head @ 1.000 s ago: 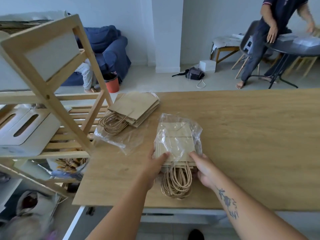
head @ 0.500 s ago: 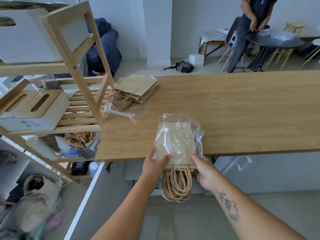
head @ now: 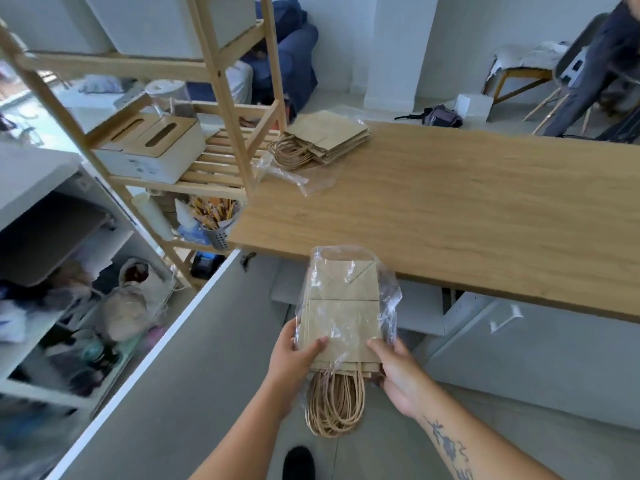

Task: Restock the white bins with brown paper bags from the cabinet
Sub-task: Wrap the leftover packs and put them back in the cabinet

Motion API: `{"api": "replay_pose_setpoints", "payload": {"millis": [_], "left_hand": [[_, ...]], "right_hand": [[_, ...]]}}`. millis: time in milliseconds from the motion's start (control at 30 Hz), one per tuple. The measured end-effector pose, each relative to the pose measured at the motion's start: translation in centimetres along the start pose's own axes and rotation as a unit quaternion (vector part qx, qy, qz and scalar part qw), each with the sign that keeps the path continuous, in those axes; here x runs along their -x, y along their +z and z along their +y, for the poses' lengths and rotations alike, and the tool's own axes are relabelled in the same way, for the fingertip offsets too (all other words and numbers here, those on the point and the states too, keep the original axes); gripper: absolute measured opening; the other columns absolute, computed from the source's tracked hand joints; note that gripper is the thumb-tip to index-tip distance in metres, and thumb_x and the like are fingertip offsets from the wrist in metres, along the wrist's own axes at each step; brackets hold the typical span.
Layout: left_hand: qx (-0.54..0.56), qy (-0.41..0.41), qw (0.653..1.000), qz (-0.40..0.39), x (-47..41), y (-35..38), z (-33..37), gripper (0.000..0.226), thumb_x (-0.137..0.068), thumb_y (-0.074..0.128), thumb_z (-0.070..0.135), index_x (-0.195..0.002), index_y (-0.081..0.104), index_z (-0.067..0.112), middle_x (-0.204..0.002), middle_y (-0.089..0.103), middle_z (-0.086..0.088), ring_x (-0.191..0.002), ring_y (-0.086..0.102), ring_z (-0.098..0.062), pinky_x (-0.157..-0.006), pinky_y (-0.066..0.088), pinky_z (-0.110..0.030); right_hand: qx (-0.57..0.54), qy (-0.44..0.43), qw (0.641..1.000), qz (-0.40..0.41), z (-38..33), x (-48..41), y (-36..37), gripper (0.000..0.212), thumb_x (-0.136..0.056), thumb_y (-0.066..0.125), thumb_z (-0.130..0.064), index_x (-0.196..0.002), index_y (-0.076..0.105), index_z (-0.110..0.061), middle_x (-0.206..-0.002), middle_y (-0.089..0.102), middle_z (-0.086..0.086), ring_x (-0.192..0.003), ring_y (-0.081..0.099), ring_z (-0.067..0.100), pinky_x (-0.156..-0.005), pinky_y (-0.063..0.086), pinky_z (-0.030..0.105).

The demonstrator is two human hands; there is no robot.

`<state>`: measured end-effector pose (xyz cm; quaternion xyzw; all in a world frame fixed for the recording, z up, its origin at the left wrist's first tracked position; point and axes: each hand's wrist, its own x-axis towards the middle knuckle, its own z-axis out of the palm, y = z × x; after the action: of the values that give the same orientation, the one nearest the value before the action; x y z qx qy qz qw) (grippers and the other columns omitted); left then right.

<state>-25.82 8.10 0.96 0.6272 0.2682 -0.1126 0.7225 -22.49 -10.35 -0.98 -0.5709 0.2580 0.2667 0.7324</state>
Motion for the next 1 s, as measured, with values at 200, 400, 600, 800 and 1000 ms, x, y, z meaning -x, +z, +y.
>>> {"api": "replay_pose_setpoints", "payload": {"millis": [200, 400, 600, 800, 1000], "left_hand": [[0.019, -0.031, 0.997, 0.071, 2.9, -2.0, -5.0, 0.042, -0.085, 0.077, 0.019, -0.119, 0.056, 0.029, -0.102, 0.076, -0.007, -0.086, 0.076, -0.024, -0.074, 0.062, -0.042], [0.018, -0.088, 0.995, 0.044, 1.5, -5.2, -5.9, 0.043, -0.088, 0.074, 0.018, -0.124, 0.052, 0.023, -0.107, 0.074, -0.012, -0.087, 0.075, -0.031, -0.070, 0.061, -0.045], [0.043, -0.152, 0.987, -0.019, -4.2, -8.1, -3.7, 0.038, -0.092, 0.069, 0.020, -0.124, 0.052, 0.032, -0.106, 0.075, -0.011, -0.098, 0.072, -0.037, -0.090, 0.055, -0.058], [0.050, -0.156, 0.986, 0.008, -9.7, -8.5, -2.4, 0.056, -0.088, 0.075, 0.024, -0.134, 0.042, 0.025, -0.111, 0.073, -0.014, -0.091, 0.074, -0.033, -0.080, 0.061, -0.051], [0.040, -0.136, 0.986, 0.085, -18.6, -7.3, -4.0, 0.052, -0.088, 0.072, 0.035, -0.129, 0.043, 0.023, -0.112, 0.066, -0.011, -0.065, 0.061, -0.015, -0.040, 0.042, -0.016]], "right_hand": [[0.031, 0.064, 0.997, -0.040, 4.9, -0.1, 0.4, 0.033, -0.094, 0.060, -0.012, -0.124, 0.049, -0.018, -0.108, 0.071, 0.015, -0.095, 0.068, 0.033, -0.085, 0.053, 0.049], [0.038, 0.123, 0.991, -0.020, 7.2, -2.3, 2.7, 0.053, -0.092, 0.063, -0.020, -0.139, 0.039, -0.019, -0.110, 0.071, 0.016, -0.093, 0.071, 0.034, -0.082, 0.057, 0.048], [0.011, 0.129, 0.992, 0.016, 6.6, -7.3, 5.5, 0.050, -0.094, 0.060, -0.021, -0.139, 0.039, -0.018, -0.114, 0.068, 0.019, -0.096, 0.070, 0.035, -0.089, 0.055, 0.053], [0.014, 0.139, 0.990, 0.020, 4.4, -12.6, 7.3, 0.047, -0.091, 0.062, -0.021, -0.135, 0.045, -0.016, -0.111, 0.070, 0.019, -0.095, 0.071, 0.036, -0.081, 0.057, 0.049], [0.038, 0.120, 0.992, 0.017, 3.4, -22.4, 8.1, 0.031, -0.096, 0.056, -0.025, -0.124, 0.059, -0.012, -0.110, 0.072, 0.017, -0.085, 0.070, 0.030, -0.071, 0.058, 0.038]]}}
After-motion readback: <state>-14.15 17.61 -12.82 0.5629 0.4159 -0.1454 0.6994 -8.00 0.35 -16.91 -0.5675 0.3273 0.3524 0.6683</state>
